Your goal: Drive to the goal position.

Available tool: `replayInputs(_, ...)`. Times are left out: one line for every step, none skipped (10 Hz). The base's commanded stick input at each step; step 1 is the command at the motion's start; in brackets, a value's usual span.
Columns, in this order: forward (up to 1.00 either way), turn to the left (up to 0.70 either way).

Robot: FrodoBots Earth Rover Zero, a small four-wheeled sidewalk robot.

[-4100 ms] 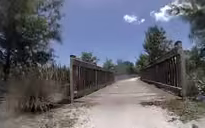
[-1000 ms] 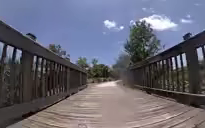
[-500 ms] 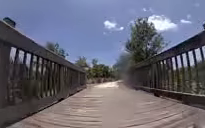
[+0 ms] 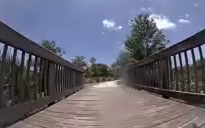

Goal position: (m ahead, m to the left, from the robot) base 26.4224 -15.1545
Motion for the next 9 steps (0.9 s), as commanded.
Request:
replayInputs(0.85, 0.0)
replayInputs(0.85, 0.0)
replayInputs(0.85, 0.0)
replayInputs(0.85, 0.0)
replayInputs(0.85, 0.0)
replayInputs(0.85, 0.0)
replayInputs(0.85, 0.0)
replayInputs(0.85, 0.0)
replayInputs(0.85, 0.0)
